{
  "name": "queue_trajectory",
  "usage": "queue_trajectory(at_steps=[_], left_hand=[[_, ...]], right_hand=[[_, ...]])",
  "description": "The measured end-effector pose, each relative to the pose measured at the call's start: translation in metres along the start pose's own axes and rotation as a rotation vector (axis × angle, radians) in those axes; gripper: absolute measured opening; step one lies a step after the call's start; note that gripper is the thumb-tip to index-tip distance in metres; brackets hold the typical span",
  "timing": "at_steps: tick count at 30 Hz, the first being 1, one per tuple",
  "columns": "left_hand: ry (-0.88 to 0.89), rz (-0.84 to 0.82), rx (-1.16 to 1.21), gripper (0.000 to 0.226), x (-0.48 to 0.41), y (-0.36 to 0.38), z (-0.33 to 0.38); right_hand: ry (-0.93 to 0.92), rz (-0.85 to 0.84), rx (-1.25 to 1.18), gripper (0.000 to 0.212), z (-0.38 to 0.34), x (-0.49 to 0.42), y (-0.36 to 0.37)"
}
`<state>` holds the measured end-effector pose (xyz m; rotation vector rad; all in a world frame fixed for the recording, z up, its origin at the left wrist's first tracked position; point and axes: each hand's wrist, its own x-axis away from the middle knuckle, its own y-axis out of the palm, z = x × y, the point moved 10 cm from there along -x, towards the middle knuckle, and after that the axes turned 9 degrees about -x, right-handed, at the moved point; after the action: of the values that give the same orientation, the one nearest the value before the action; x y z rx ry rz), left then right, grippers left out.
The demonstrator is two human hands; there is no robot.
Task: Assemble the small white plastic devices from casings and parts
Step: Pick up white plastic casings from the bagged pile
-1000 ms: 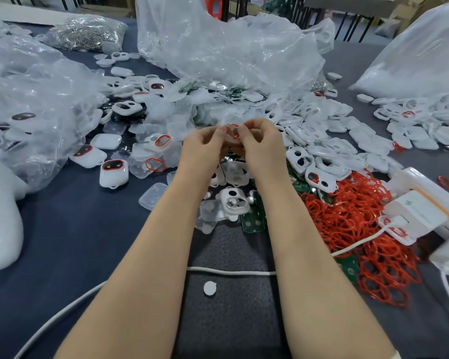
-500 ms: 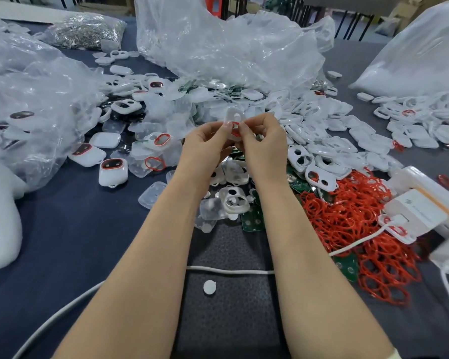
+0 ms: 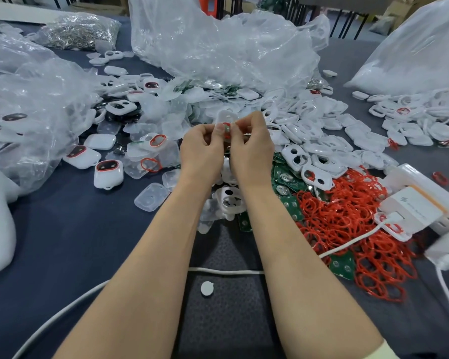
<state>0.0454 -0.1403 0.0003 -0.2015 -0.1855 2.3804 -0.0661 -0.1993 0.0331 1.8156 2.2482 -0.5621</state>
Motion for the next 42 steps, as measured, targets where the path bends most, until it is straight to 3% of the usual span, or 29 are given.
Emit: queue_trajectory(at_steps=[5, 9, 13, 16, 21, 26, 33, 39, 42], left_hand=[[-0.034, 0.023, 0.026, 0.017, -0.002, -0.003, -0.005], [-0.032, 0.013, 0.075, 0.017, -0.001, -0.004, -0.006], [-0.045, -0.002, 0.126, 0.016, -0.001, -0.003, -0.008], [-0.023, -0.108, 0.168, 0.012, 0.004, 0.006, -0.004], [0.022, -0.12, 0.046, 0.013, 0.003, 0.008, -0.002], [-0.03, -0.084, 0.055, 0.017, -0.001, 0.003, -0.009], [-0.009, -0.134, 0.085, 0.008, 0.002, 0.009, -0.007], [0.104, -0.111, -0.054, 0.014, 0.008, 0.01, 0.008], [0.173, -0.096, -0.168, 0.011, 0.009, 0.009, 0.015]], right_hand=[[0.184, -0.022, -0.222, 0.009, 0.017, 0.002, 0.005], [0.413, -0.131, -0.423, 0.03, 0.039, 0.003, 0.014], [0.403, -0.159, -0.423, 0.026, 0.04, -0.002, 0.012], [0.386, -0.124, -0.394, 0.025, 0.04, -0.005, 0.006], [0.409, -0.119, -0.428, 0.025, 0.043, -0.003, 0.003], [0.328, -0.198, -0.272, 0.026, 0.035, -0.005, 0.007], [0.328, -0.129, -0.268, 0.021, 0.041, -0.008, -0.002], [0.17, -0.061, 0.142, 0.024, 0.034, -0.013, -0.016], [0.182, -0.111, 0.16, 0.027, 0.035, -0.013, -0.015]])
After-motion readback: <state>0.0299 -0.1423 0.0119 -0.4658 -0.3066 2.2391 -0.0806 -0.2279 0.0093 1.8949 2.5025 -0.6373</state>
